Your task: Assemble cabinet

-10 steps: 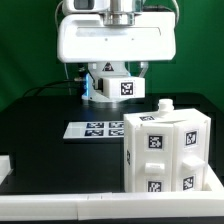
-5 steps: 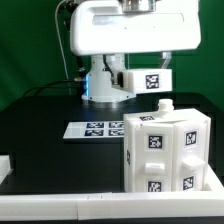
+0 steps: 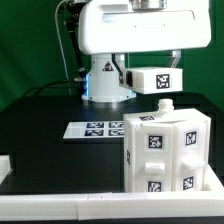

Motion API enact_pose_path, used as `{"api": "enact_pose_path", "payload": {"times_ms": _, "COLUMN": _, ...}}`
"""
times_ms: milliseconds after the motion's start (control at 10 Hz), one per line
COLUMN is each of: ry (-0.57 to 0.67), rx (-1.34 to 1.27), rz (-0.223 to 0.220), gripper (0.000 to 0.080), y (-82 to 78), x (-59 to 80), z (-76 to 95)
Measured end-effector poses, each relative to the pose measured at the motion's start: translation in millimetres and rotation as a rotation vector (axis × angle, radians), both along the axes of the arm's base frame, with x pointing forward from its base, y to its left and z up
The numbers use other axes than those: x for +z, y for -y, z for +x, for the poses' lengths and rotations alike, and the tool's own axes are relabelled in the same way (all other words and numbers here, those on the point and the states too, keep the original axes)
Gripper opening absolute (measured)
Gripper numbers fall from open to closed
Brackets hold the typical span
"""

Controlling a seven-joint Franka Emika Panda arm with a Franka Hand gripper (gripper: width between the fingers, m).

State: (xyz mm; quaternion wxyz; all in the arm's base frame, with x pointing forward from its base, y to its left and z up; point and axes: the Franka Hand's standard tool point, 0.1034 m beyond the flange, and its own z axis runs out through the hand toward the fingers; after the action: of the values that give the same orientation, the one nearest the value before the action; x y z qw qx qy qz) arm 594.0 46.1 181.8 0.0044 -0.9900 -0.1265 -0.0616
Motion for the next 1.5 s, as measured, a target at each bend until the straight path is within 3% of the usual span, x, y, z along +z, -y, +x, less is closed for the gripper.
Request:
{"api": "enact_pose_path", "payload": {"times_ms": 700, "ry": -0.026, "rx": 0.029, "rz": 0.006, "gripper": 0.0546, "y": -13.5, "x": -14.2, "z": 23.4}}
{"api": "enact_pose_path", "payload": {"times_ms": 1100, "ry": -0.010, "rx": -0.025, "rz": 0.014, "gripper": 0.0546, "y": -27.9, "x": -18.2, "z": 15.4}}
{"api": "enact_pose_path", "payload": {"times_ms": 1500, "ry": 0.010, "rx": -0.024, "rz": 0.016, "gripper": 0.0546, "y": -27.6, "x": -26.3, "z": 8.4}}
